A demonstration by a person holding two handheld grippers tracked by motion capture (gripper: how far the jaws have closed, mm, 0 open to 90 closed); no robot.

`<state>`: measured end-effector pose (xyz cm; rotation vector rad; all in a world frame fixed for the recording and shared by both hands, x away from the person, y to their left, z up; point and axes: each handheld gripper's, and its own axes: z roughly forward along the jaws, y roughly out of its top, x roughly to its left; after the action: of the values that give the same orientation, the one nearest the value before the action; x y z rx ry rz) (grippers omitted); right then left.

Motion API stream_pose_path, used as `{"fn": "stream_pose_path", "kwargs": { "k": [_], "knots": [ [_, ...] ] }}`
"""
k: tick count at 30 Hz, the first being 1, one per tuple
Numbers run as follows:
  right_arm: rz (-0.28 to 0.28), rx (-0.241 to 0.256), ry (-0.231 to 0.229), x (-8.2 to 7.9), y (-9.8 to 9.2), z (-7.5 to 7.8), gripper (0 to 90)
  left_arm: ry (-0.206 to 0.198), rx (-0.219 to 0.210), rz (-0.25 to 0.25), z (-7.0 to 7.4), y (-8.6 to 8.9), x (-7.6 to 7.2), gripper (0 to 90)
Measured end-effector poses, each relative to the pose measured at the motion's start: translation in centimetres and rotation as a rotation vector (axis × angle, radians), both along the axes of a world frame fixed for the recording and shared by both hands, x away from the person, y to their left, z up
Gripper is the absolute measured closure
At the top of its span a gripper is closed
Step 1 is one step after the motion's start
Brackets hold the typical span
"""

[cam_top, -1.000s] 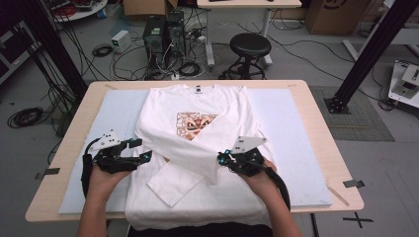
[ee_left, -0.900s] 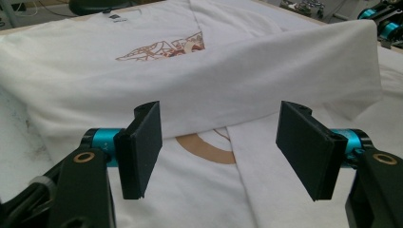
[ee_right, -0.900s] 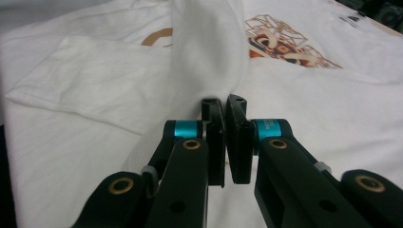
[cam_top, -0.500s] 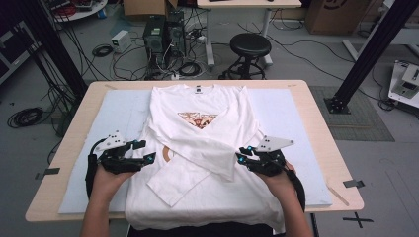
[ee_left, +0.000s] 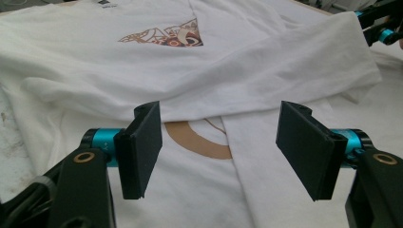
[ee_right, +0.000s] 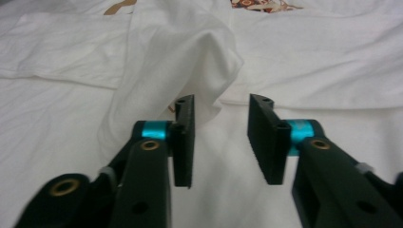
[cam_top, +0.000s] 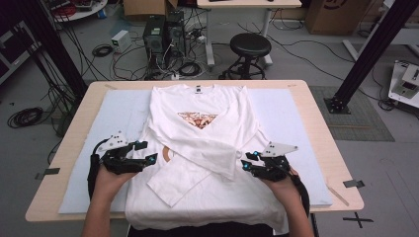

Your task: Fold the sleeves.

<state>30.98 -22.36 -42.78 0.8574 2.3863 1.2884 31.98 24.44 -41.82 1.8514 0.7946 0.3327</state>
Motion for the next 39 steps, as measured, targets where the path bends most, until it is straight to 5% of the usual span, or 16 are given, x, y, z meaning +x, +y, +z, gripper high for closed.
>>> {"fn": "stream_pose_path", "kwargs": {
  "k": [9,11,13,18,29,39],
  "knots": [
    [0.047,0.017,-0.045,0.3,1.9,0.2,53.7,-0.014,-0.014,0.008,0.0,0.2,0.0,32.3],
    [0.051,0.02,-0.059,0.7,2.1,0.3,61.4,-0.017,-0.013,0.004,0.0,0.3,0.0,32.3],
    [0.062,0.003,-0.089,0.7,2.4,0.4,78.4,-0.017,-0.016,0.005,0.0,0.3,-0.1,32.3],
    [0.056,0.004,-0.112,0.3,2.1,0.6,88.6,-0.011,-0.021,0.015,-0.1,0.4,0.0,32.3],
    [-0.004,0.01,-0.182,-3.5,-1.2,3.9,89.4,-0.01,-0.028,0.019,-0.1,0.7,0.0,32.4],
    [-0.101,-0.002,-0.102,-1.9,-2.2,1.7,76.6,-0.01,-0.023,0.018,-0.1,0.7,0.0,32.4]
  ]
}}
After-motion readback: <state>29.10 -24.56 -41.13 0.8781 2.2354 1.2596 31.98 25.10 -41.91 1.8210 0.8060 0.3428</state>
